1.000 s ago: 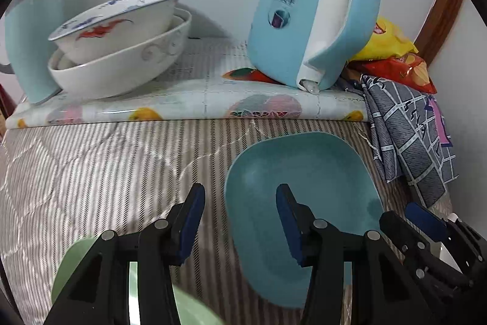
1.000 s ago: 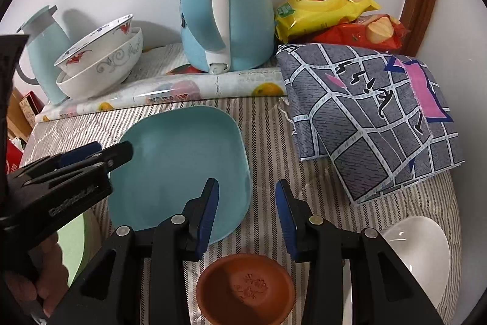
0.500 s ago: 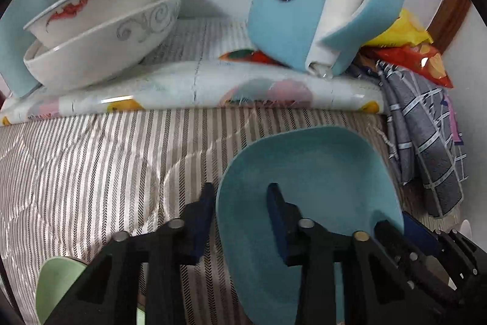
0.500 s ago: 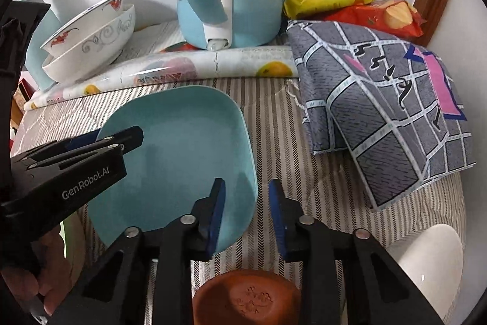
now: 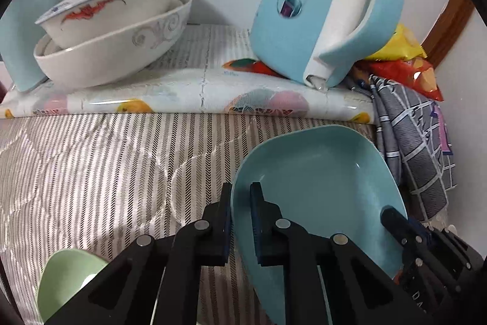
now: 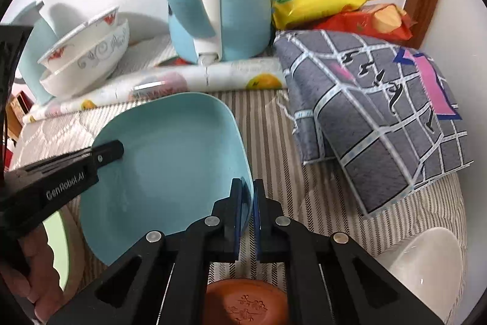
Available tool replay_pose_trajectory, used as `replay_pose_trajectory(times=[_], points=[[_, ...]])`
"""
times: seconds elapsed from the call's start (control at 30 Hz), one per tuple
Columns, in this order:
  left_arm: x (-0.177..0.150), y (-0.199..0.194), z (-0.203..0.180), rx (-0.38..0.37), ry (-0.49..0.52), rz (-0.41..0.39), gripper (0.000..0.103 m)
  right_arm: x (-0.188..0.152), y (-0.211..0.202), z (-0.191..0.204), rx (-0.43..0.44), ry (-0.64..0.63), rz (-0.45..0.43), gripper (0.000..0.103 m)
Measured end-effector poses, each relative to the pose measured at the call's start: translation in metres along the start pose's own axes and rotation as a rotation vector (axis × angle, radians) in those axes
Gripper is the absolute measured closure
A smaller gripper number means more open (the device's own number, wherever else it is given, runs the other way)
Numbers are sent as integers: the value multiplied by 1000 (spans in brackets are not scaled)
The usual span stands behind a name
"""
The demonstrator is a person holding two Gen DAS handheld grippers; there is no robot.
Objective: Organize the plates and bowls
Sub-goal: 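Carry the light-blue plate with both tools onto the green plate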
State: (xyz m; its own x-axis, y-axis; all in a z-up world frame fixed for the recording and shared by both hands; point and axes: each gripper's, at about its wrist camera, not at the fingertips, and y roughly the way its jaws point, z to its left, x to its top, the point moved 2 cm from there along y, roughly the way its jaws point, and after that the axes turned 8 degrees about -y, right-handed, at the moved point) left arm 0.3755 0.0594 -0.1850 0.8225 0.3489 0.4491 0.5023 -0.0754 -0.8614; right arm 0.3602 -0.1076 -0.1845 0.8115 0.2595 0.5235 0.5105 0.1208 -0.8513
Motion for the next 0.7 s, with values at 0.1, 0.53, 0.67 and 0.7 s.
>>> replay_pose_trajectory(times=[0.1, 0.53, 0.67, 0.7], points=[[-3, -16, 0, -13, -8, -15, 92, 1, -14, 0, -7, -1, -24, 97], [-20, -86, 6, -42, -25, -85, 92, -7, -83, 8, 4, 12, -116, 97], [-30, -104, 8, -41, -31, -99, 92, -14, -101, 12, 11, 18, -131, 97], [-32, -108, 8, -40, -30, -103, 92, -16, -104, 13, 13, 20, -134, 97]])
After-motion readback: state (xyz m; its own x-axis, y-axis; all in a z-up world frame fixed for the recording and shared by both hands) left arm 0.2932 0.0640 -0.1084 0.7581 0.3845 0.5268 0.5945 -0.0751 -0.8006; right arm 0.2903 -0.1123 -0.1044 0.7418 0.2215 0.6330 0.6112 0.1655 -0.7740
